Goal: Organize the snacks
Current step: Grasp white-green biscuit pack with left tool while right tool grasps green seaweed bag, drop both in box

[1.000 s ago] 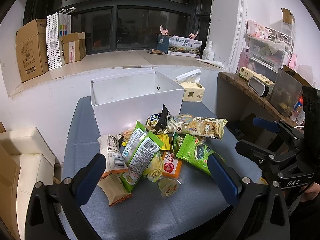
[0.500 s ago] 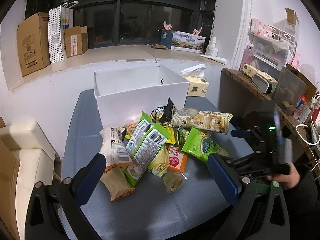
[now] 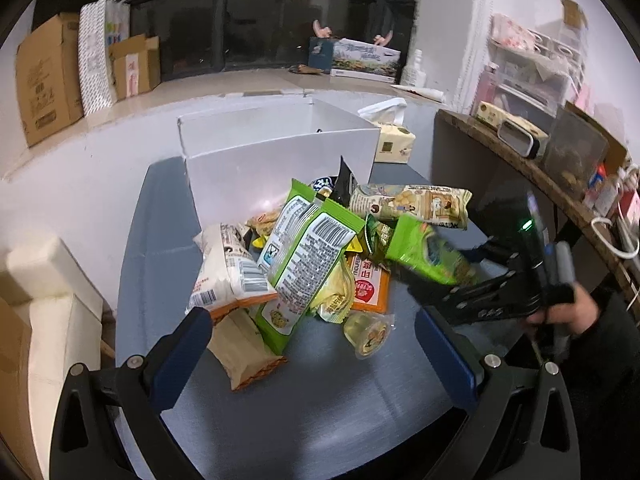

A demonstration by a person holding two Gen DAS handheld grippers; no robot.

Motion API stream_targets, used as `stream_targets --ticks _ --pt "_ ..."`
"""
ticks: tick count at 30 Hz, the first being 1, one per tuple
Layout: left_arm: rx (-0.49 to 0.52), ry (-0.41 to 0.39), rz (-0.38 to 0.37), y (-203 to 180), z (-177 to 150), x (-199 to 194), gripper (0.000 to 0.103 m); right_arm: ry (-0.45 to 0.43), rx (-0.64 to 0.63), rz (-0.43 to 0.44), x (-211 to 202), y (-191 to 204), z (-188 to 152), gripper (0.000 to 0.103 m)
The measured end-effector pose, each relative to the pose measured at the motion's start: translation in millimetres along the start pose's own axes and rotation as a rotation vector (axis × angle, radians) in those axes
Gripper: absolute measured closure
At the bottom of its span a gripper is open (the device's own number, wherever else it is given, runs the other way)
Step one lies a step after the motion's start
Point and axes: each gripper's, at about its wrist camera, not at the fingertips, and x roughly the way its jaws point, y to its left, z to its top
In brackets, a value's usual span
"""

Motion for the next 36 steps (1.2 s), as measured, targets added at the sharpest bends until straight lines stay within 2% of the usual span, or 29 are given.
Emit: stream_targets --ticks 6,9,11,15,19,22,24,32,36 --pt "0.164 -0.016 -0.063 -7 17 12 0.0 -0.17 0.066 0.023 -70 -5 -7 0.025" --pt "0.233 0.002 -0.172 -4 33 31 0.0 -0.234 0.089 0.038 -96 -3 -13 0.025" --pt "0.263 0.025 -0.205 2 41 46 0.0 -0.269 0.095 0.049 -111 -2 -17 0.025" --pt "0.322 0.064 -0.243 14 55 80 0.0 -0.298 0.089 0.052 -128 3 -18 0.025" --pt "0.324 0.12 -0.25 24 62 108 0.001 -0.299 0.087 0.064 -125 2 -20 0.025" --pt "0.351 0.136 -0.258 24 59 114 0.034 -0.288 0.093 0.071 -121 2 -19 0.025" --pt "0.341 0.132 -0.274 25 60 114 0.034 -0.288 0.102 0.08 -119 0 -20 0.025" --pt "0.229 -0.137 -0.304 23 83 50 0.034 -0.342 0.125 0.059 -125 0 -8 0.025" --pt "0.062 -0.25 -0.27 38 99 22 0.034 -0.373 0.181 0.051 -128 -4 14 0.025"
